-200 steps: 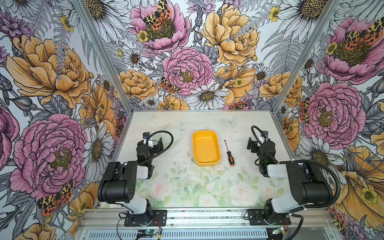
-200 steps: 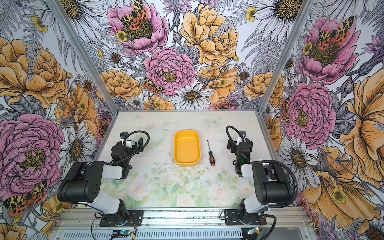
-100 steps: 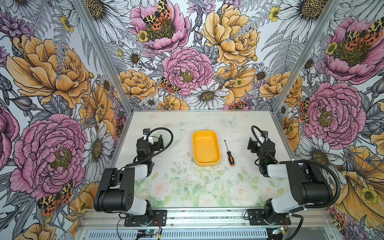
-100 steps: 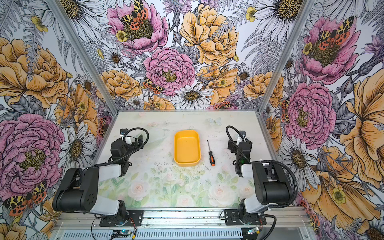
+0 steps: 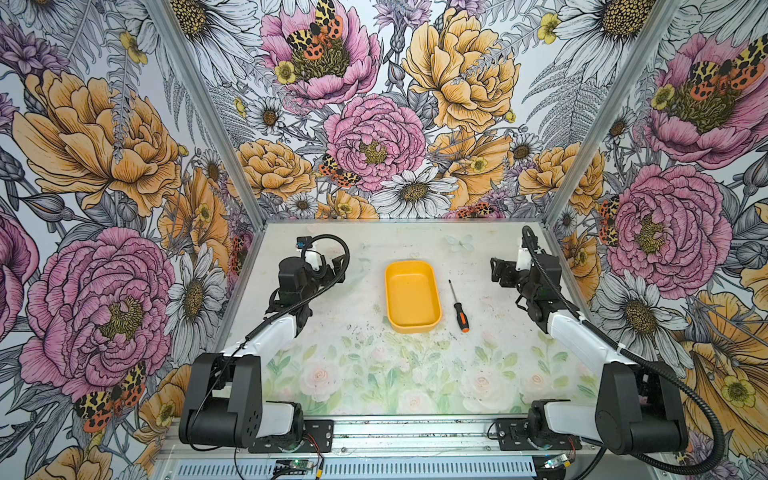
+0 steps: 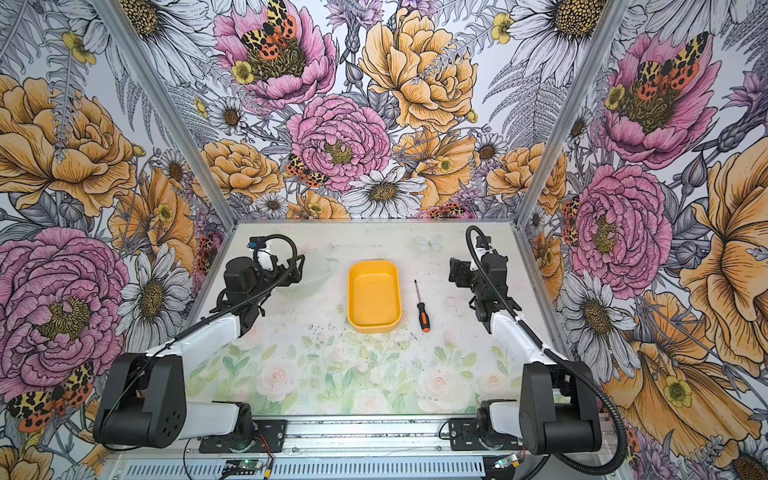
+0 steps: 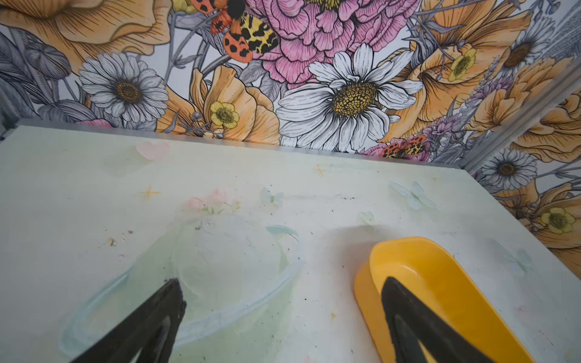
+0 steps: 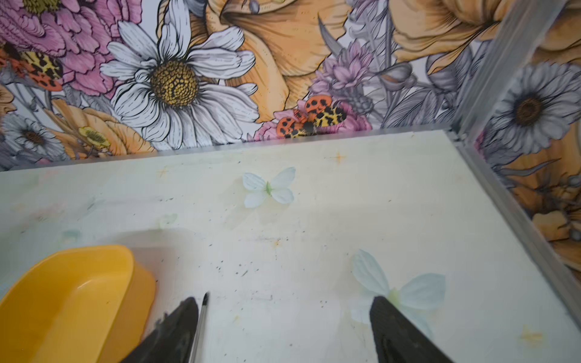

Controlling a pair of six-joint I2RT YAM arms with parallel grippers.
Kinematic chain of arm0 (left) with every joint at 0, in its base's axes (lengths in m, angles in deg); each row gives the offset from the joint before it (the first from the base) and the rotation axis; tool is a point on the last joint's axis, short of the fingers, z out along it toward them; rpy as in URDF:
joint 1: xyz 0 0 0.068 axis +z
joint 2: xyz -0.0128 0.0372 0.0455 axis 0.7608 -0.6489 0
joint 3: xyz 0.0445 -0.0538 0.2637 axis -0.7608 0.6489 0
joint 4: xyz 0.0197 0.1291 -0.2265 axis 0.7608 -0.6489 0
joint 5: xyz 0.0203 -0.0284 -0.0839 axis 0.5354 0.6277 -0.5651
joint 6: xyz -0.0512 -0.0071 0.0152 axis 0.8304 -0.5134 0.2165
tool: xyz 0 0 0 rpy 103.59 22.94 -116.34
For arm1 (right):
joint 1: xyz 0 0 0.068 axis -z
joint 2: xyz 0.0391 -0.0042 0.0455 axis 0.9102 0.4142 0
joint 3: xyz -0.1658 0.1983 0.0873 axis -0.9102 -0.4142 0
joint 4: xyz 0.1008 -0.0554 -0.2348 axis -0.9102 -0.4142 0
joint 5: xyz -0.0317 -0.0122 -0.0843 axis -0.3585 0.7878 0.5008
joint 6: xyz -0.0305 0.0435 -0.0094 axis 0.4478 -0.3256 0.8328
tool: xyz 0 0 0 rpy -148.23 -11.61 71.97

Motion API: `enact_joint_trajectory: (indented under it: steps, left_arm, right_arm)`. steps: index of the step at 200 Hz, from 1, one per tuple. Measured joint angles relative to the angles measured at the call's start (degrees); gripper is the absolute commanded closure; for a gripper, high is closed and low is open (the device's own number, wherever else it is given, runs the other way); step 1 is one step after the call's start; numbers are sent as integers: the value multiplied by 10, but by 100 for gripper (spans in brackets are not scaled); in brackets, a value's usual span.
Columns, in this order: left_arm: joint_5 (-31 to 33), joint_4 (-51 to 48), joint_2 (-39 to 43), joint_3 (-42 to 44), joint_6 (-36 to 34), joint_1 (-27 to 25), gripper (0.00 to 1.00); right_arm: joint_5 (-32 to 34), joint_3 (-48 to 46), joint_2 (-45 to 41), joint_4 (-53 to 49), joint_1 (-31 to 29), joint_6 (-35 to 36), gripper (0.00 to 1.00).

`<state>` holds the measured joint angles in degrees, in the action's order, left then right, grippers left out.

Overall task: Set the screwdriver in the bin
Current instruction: 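Move the right gripper down over the black-and-orange screwdriver handle, then close the right gripper on the screwdriver handle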

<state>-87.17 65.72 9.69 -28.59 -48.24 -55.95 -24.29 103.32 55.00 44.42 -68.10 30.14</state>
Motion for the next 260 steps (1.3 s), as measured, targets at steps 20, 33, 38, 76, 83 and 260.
enact_joint_trajectory:
  steps: [20,33,38,76,83,260]
  left_arm:
    - [-20,-14,-11,0,15,-17,1]
    - [-30,-20,-18,0,21,-20,1]
    - [-34,-22,-20,0,24,-21,1]
    - [-50,-40,-35,0,29,-21,1]
    - [-52,-45,-39,0,29,-21,1]
    - [-85,-97,-64,-23,24,-21,1]
  right_arm:
    - [-35,-16,0,-36,-31,-29,16]
    - [-51,-31,0,-49,-54,-48,16]
    - [-54,-35,0,-52,-61,-54,17]
    - [-62,-65,4,-69,-111,-93,21]
    - [-58,-65,9,-69,-121,-98,21]
    - [25,-63,105,-78,-186,-115,49]
